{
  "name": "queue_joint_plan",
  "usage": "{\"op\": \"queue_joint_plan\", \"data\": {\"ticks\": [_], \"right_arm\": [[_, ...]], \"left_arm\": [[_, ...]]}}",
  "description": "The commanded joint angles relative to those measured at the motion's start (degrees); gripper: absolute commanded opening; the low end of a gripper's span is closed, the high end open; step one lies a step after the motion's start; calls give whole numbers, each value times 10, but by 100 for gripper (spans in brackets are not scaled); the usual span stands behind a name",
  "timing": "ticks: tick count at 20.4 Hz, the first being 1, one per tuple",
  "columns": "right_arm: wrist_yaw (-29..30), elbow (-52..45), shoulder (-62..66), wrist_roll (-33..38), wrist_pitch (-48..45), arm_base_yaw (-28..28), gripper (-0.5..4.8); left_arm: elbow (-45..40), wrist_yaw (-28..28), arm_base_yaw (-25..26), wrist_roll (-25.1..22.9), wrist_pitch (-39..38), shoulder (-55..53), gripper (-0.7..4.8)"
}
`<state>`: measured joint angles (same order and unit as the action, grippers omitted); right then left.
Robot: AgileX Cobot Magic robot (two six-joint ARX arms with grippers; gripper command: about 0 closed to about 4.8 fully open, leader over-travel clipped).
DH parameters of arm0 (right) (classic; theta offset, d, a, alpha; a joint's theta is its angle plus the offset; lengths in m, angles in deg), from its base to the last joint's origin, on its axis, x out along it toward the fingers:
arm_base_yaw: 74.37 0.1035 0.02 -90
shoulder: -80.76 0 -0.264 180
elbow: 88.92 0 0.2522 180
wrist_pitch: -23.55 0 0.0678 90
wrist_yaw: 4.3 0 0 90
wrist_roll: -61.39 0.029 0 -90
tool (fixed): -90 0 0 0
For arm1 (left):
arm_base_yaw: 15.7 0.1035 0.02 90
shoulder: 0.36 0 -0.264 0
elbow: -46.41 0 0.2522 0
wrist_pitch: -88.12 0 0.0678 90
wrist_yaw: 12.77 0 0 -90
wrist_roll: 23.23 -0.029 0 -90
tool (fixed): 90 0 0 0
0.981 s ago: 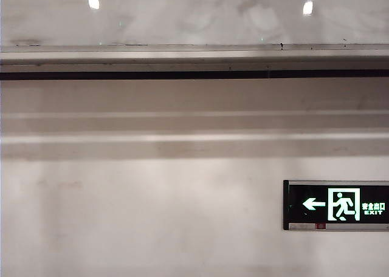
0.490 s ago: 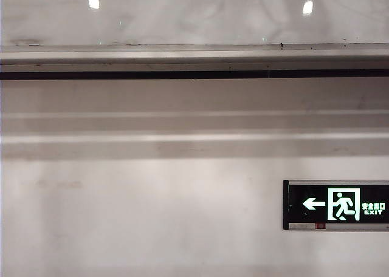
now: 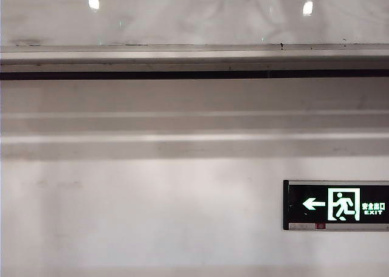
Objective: Take a marker from the whiteboard tray, write "Hi!" on the whiteboard, and then put the marker back vertically into the whiteboard tray.
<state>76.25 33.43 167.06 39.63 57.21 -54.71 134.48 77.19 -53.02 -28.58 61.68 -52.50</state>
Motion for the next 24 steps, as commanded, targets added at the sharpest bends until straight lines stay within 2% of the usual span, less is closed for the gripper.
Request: {"op": "queue_joint_plan", "data": {"ticks": [1,4,8,13,24], "right_arm": [[-15,2,-1,6,45,0,-1],[-16,2,0,6,70,0,-1],[-7,2,-27,5,-26,2,-1],[19,2,-17,3,-65,1,-1],[4,2,8,3,-81,1,-1]], "left_arm": [[2,3,0,0,7,1,-5],[2,3,0,0,7,1,-5],[2,3,0,0,7,1,-5],[2,3,0,0,7,1,-5],[2,3,0,0,7,1,-5]]}}
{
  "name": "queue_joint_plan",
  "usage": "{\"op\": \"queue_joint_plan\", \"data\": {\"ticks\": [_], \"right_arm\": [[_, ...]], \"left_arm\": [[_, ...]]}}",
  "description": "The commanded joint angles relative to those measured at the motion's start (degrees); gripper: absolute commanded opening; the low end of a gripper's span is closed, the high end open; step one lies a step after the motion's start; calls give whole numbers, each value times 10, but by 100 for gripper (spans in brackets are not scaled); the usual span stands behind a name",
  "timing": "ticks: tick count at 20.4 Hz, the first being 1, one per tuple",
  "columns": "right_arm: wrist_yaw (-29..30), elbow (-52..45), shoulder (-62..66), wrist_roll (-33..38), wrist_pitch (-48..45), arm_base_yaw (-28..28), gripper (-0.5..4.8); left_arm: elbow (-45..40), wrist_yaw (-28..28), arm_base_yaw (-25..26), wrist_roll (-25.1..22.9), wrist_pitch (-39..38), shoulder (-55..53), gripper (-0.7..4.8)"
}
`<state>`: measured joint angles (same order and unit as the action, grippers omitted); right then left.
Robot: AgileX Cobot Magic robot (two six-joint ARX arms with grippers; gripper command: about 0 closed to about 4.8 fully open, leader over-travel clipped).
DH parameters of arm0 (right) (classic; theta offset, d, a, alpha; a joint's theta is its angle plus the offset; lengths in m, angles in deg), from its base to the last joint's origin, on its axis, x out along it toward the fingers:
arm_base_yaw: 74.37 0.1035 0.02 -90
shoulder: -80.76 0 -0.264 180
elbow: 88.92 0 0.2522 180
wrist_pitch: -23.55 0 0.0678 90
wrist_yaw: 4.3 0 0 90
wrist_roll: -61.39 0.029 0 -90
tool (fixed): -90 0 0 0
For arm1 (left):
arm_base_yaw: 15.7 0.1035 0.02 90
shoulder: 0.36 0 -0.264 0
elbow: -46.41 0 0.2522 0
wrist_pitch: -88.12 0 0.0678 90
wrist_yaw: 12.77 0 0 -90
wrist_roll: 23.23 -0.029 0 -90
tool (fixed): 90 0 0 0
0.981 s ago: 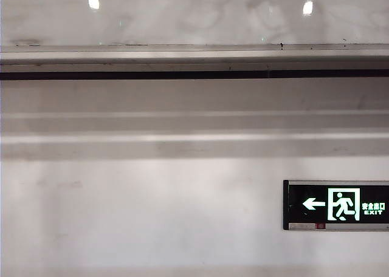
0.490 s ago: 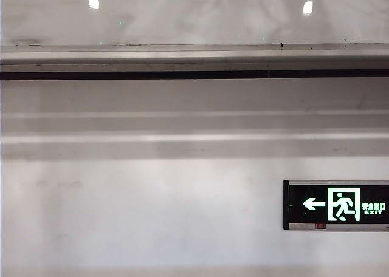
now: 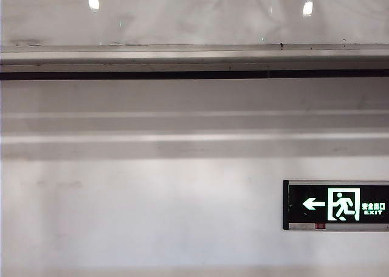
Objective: Take a marker from the whiteboard tray, write "Hi!" on the whiteboard, and then put the marker back vertically into the whiteboard tray.
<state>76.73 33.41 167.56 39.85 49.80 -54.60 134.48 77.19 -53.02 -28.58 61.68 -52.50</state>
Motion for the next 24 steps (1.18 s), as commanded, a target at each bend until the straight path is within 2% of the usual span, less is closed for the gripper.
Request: {"op": "queue_joint_plan", "data": {"ticks": [1,5,14,16,18,24], "right_arm": [[1,2,3,0,-1,0,-1],[-31,2,2,1,5,0,-1],[-25,3,-48,-2,0,-1,-1],[-24,3,-51,-15,-2,-18,-1],[15,3,-49,-14,3,-35,-1],[14,3,-32,-14,-1,-35,-1]], "left_arm": [[2,3,0,0,7,1,-5],[2,3,0,0,7,1,-5],[2,3,0,0,7,1,-5],[2,3,0,0,7,0,-5],[2,3,0,0,7,0,-5],[2,3,0,0,5,0,-5]]}}
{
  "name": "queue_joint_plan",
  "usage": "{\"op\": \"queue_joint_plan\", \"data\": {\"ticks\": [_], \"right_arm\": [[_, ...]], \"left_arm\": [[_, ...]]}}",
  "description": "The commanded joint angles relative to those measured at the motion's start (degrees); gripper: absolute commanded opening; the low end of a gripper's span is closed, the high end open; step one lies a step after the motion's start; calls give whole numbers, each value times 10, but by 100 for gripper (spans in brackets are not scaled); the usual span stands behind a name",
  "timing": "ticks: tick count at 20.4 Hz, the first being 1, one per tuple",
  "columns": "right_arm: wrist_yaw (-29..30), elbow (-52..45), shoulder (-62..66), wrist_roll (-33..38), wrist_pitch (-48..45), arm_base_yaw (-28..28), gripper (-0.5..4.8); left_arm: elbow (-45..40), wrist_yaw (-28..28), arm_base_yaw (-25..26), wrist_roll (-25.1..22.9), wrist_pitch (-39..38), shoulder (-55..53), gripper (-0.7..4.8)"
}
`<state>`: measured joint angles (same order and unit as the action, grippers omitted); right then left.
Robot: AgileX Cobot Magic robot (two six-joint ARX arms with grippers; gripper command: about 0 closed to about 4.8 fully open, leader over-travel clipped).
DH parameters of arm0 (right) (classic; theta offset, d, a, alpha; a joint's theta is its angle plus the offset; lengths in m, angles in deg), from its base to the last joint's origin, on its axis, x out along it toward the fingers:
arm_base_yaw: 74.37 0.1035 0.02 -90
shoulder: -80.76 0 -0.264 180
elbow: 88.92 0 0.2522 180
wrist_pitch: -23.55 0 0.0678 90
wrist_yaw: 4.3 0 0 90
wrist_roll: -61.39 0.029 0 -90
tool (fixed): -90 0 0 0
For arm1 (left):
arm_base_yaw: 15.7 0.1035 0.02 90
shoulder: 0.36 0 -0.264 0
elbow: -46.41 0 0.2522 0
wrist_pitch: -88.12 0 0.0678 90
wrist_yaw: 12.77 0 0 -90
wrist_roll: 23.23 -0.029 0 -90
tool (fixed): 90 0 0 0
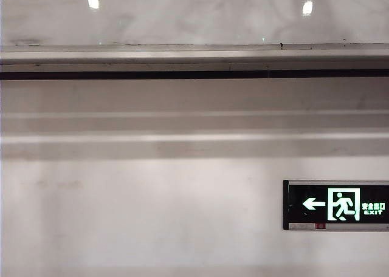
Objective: Take a marker from the whiteboard tray, write "Hi!" on the whiteboard, and then put the marker back vertically into the whiteboard tray.
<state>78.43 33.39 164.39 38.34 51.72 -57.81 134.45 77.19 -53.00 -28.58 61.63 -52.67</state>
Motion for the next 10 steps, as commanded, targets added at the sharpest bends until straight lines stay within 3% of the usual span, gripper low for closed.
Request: {"op": "queue_joint_plan", "data": {"ticks": [1,10], "right_arm": [[-3,3,3,1,-24,-2,-1],[-7,3,20,1,18,-2,-1]], "left_arm": [[2,3,0,0,6,2,-5],[2,3,0,0,5,2,-5]]}}
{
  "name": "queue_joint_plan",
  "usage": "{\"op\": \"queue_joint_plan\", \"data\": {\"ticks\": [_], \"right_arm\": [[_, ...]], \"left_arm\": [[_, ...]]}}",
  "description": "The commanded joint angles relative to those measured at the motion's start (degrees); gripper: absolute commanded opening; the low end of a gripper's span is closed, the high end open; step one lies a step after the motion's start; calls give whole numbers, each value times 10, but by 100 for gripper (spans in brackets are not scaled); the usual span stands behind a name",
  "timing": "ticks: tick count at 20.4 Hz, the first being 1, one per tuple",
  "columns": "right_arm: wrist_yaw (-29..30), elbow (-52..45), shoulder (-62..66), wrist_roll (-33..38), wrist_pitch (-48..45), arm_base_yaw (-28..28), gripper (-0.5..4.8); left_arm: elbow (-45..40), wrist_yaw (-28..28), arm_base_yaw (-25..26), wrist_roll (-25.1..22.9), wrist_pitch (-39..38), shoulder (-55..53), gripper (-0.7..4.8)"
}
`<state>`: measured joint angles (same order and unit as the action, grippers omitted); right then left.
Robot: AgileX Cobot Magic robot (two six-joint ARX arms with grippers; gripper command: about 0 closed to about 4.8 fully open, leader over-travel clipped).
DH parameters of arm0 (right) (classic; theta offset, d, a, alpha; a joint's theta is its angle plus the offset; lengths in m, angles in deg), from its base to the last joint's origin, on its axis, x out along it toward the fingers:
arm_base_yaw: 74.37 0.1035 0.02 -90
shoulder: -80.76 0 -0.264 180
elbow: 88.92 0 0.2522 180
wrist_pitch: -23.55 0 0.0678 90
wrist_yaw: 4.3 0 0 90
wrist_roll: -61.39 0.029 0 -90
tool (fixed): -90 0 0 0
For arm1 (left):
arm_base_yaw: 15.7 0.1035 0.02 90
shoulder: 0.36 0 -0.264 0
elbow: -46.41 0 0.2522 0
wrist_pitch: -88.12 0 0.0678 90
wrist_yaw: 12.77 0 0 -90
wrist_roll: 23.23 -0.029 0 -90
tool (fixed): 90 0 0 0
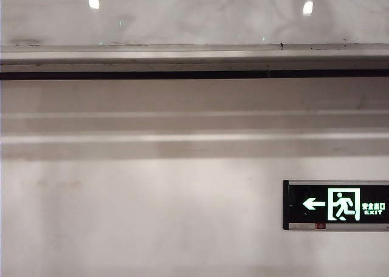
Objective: Take a marker from the whiteboard tray, write "Hi!" on the whiteboard, and then put the marker back vertically into the whiteboard tray.
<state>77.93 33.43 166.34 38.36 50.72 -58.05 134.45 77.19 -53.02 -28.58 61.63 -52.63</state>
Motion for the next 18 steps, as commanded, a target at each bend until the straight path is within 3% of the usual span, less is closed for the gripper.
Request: {"op": "queue_joint_plan", "data": {"ticks": [1,8,18], "right_arm": [[-3,3,1,1,41,0,-1],[-18,3,0,5,136,0,-1],[-17,3,-31,19,179,0,-1]], "left_arm": [[2,3,0,0,5,1,-5],[2,3,0,0,5,1,-5],[2,3,0,0,2,1,-5]]}}
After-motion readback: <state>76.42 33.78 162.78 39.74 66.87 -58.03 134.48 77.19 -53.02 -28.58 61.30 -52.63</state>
